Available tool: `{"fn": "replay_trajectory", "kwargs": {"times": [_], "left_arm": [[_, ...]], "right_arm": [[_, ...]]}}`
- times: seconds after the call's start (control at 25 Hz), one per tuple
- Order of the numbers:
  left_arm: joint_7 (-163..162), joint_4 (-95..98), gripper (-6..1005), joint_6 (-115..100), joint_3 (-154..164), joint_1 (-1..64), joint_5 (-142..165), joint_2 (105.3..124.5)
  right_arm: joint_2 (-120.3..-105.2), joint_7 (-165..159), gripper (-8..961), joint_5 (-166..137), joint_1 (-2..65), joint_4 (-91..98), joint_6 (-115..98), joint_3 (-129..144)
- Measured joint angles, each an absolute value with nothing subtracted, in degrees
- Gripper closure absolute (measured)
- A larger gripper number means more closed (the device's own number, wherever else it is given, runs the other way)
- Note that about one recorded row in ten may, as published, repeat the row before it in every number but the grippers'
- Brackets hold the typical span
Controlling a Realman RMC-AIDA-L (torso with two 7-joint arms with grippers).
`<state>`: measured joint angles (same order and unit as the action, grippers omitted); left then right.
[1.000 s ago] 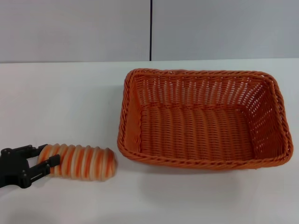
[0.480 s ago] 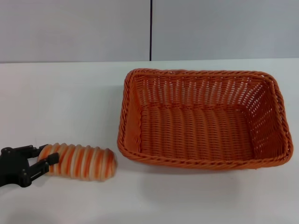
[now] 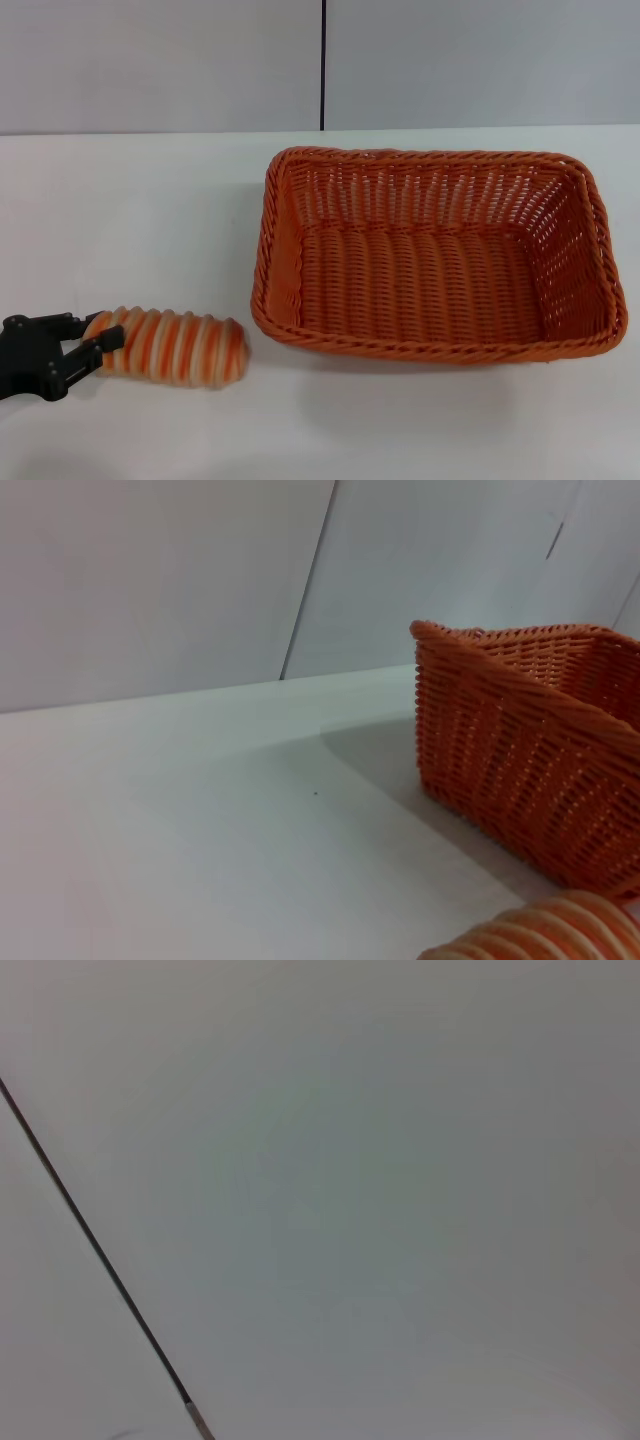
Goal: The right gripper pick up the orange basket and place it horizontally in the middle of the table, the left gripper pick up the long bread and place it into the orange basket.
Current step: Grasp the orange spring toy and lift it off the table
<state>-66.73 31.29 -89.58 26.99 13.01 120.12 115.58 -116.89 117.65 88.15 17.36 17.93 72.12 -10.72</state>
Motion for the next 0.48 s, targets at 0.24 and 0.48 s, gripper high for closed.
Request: {"fn": "replay_trajectory", "kwargs": {"times": [0.24, 0.48], "left_arm": [[-66.83, 31.29, 738, -91.62, 25.98, 13.01, 119.99, 115.12], [-66.33, 31.29, 754, -95.78, 16.63, 13.10, 119.06, 114.58]], "right_arm": [[-116.89, 117.69, 353, 88.15, 17.66, 17.93, 71.90, -10.73], [-116.89, 117.69, 353, 88.15, 17.80, 17.93, 71.71, -10.71]]}}
